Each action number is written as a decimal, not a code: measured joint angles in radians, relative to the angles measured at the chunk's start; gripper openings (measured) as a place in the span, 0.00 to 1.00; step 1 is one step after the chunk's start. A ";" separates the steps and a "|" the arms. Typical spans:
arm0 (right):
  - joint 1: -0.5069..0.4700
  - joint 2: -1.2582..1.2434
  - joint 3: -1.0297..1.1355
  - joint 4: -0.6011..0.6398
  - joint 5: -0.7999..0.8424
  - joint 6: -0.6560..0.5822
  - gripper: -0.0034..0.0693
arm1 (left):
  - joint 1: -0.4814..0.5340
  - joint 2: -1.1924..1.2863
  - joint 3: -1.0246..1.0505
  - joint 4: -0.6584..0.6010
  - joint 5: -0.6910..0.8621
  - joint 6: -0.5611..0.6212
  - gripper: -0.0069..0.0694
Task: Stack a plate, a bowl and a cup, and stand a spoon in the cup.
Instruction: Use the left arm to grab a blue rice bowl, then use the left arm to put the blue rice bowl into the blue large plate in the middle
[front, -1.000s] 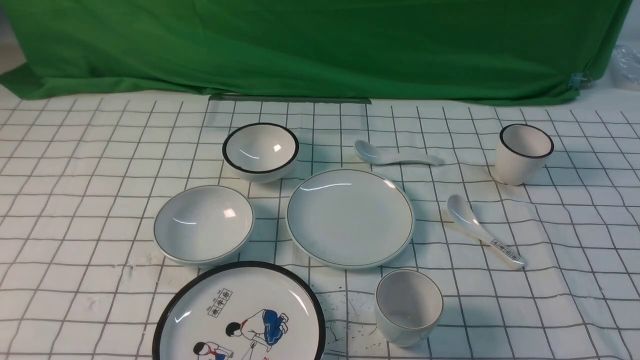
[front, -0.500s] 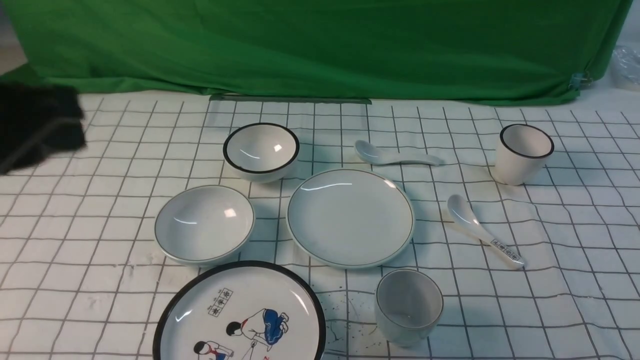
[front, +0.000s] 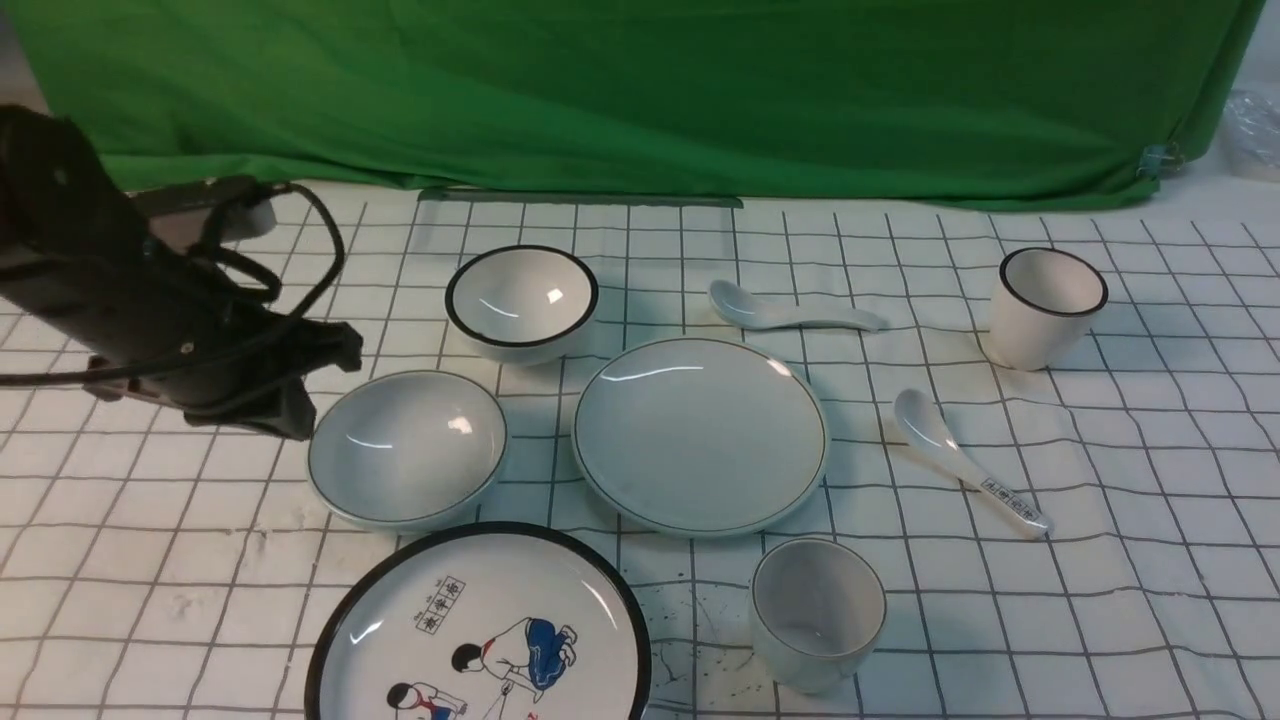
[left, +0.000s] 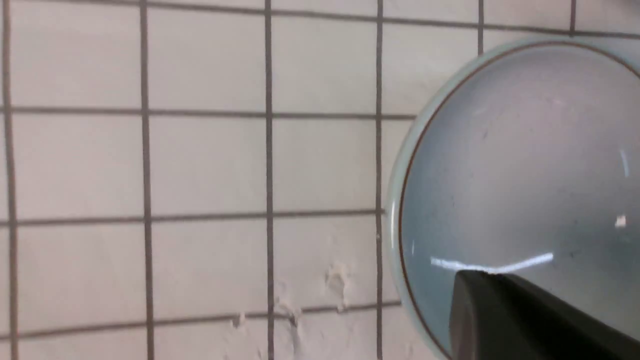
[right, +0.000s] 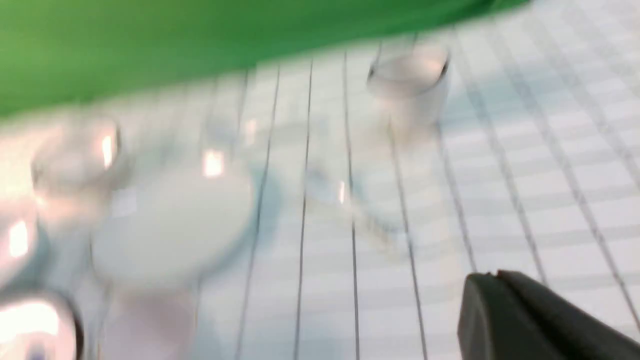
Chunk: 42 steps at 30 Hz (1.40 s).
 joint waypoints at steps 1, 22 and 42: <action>0.018 0.057 -0.042 0.000 0.065 -0.031 0.08 | 0.000 0.015 -0.015 0.000 -0.005 0.002 0.17; 0.214 0.483 -0.245 0.048 0.043 -0.142 0.11 | 0.000 0.180 -0.056 -0.023 -0.039 -0.021 0.17; 0.214 0.524 -0.246 0.049 0.035 -0.142 0.18 | -0.337 0.307 -0.313 -0.314 -0.102 0.039 0.14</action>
